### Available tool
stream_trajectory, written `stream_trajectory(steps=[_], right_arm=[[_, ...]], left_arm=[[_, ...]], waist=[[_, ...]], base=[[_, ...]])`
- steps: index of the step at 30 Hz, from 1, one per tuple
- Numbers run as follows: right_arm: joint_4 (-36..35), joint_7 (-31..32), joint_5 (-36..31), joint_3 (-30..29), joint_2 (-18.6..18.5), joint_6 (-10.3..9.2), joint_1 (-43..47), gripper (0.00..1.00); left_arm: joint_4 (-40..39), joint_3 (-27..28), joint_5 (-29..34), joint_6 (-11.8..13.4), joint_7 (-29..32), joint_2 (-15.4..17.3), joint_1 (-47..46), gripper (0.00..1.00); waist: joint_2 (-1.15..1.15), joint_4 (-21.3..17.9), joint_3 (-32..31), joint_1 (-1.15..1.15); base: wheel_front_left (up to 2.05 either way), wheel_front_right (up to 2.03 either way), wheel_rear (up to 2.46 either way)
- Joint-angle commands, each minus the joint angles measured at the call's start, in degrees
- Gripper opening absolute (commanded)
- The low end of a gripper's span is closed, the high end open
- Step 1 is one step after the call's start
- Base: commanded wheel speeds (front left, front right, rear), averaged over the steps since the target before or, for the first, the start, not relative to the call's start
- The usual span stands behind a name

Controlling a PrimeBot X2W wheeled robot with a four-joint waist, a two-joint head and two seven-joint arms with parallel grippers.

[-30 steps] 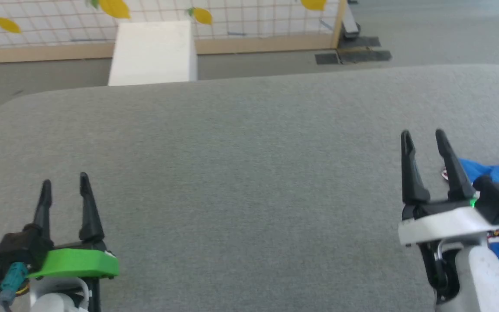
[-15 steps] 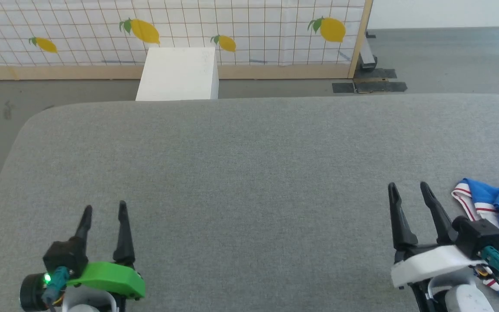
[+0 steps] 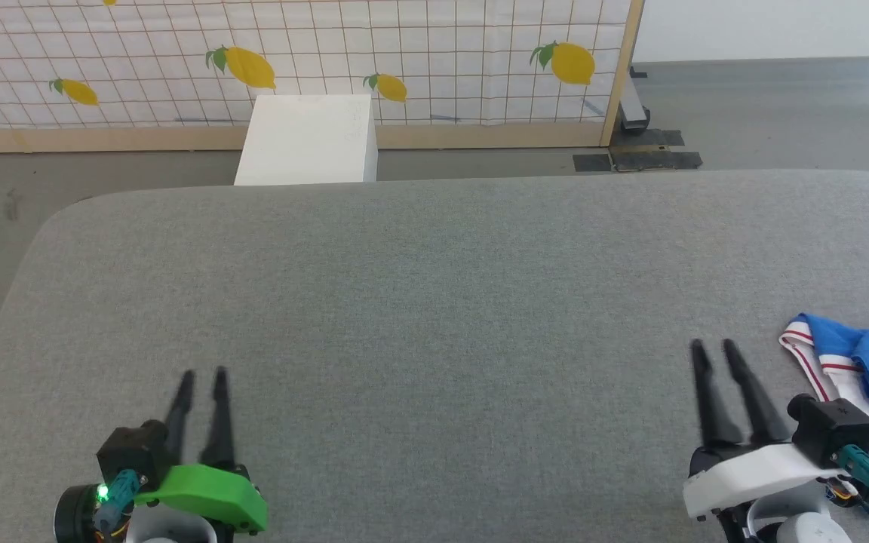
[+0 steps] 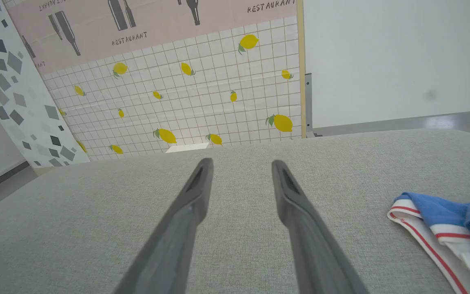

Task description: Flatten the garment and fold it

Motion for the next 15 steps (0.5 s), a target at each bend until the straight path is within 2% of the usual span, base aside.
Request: stream_trajectory(steps=[1, 15], right_arm=[[0.0, 0.0, 0.0, 0.0, 0.0, 0.00, 0.0, 0.00], [-1.2, 1.4, -1.1, 0.1, 0.0, -0.01, 0.2, 0.00]], left_arm=[[0.0, 0.0, 0.0, 0.0, 0.0, 0.0, 0.0, 0.00], [-1.3, -0.4, 0.8, 0.4, 1.4, -0.1, 0.2, 0.00]], waist=[[0.00, 0.0, 0.0, 0.00], [0.00, 0.1, 0.0, 0.00]], base=[[0.00, 0.00, 0.00], [0.00, 0.00, 0.00]])
